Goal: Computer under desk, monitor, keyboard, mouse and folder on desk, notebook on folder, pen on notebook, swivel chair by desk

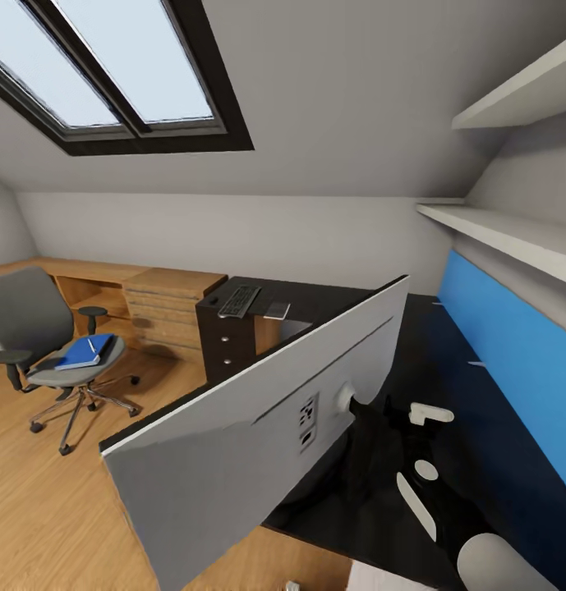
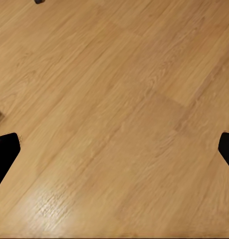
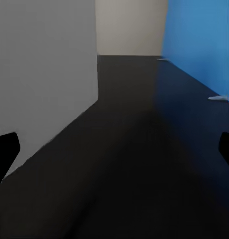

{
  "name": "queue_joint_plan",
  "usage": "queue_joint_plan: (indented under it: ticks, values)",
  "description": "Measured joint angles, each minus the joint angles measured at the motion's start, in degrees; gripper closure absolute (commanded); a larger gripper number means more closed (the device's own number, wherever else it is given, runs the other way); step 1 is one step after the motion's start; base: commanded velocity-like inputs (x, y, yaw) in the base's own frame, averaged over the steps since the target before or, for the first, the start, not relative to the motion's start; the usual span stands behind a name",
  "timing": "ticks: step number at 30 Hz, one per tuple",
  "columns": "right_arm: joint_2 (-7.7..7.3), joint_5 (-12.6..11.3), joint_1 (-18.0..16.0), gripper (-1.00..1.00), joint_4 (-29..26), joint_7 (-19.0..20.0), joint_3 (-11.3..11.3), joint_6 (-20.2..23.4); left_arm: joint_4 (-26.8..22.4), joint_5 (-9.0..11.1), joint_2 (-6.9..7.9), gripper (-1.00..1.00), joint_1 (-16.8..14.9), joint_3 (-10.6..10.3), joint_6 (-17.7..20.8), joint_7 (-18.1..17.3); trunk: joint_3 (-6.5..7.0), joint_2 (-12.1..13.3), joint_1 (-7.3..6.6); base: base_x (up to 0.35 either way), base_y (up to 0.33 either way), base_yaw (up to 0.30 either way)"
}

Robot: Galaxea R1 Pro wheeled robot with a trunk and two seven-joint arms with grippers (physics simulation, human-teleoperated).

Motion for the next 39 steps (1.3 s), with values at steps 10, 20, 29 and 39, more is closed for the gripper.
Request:
queue_joint_plan:
  ticks: [10, 20, 29, 39]
  values:
    - [-0.07, 0.0, 0.0, -1.00, -0.1, -0.1, -0.1, -0.1, 0.0, 0.1, 0.08, -1.00, 0.0, 0.0, 0.0, 0.0, 0.00, 0.0, 0.00, -0.330, 0.000, 0.000]
    - [-0.07, 0.0, 0.0, -1.00, 0.0, -0.1, -0.2, -0.3, 0.0, 0.1, 0.07, -1.00, 0.0, 0.0, 0.0, 0.0, 0.00, 0.0, 0.00, -0.335, 0.000, 0.000]
    - [-0.12, 0.1, 0.1, -1.00, -0.1, 0.0, -0.2, -0.3, 0.0, 0.1, 0.14, -1.00, 0.0, 0.0, 0.0, 0.0, 0.00, 0.0, 0.00, -0.335, 0.000, 0.000]
    - [-0.15, 0.1, 0.1, -1.00, -0.4, 0.2, -0.1, 0.0, 0.0, 0.0, 0.16, -1.00, 0.0, 0.0, 0.0, 0.1, 0.00, 0.0, 0.00, -0.335, 0.000, 0.000]
